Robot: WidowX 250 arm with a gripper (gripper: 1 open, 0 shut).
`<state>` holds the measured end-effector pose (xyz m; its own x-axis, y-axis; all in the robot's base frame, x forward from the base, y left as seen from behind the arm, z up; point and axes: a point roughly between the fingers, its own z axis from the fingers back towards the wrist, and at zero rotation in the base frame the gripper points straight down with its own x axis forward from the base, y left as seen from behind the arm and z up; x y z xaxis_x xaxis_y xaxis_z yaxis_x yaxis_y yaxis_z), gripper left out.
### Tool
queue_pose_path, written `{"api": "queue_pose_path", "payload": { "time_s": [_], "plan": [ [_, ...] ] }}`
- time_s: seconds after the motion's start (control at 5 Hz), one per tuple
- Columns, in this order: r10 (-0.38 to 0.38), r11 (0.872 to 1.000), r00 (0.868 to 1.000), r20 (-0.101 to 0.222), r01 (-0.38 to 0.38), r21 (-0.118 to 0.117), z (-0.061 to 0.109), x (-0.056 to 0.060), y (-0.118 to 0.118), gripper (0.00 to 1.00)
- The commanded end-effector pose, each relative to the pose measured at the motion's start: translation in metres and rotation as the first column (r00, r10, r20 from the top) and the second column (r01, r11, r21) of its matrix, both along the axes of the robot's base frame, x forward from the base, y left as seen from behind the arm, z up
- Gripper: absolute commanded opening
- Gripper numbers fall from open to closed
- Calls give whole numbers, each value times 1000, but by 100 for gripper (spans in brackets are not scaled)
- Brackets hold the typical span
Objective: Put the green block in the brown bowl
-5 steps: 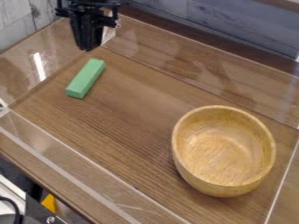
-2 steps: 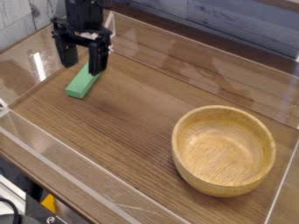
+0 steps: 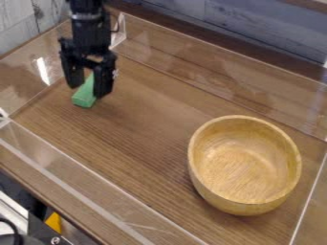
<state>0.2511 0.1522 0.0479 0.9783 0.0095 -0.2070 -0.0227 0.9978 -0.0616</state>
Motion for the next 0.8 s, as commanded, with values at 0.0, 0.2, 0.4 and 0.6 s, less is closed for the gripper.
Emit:
{"api": "queue_pose_path", "payload": {
  "time_s": [0.0, 0.2, 0.4, 0.6],
  "plan": [
    [-98, 995, 994, 53, 96, 36, 0, 11, 17, 100],
    [-88, 996, 995, 51, 87, 34, -8, 11, 18, 0],
    [-76, 997, 996, 48, 75, 25, -9, 10, 17, 0],
    [-23, 1000, 999, 44, 22, 15, -6, 8, 8, 0]
  ]
}}
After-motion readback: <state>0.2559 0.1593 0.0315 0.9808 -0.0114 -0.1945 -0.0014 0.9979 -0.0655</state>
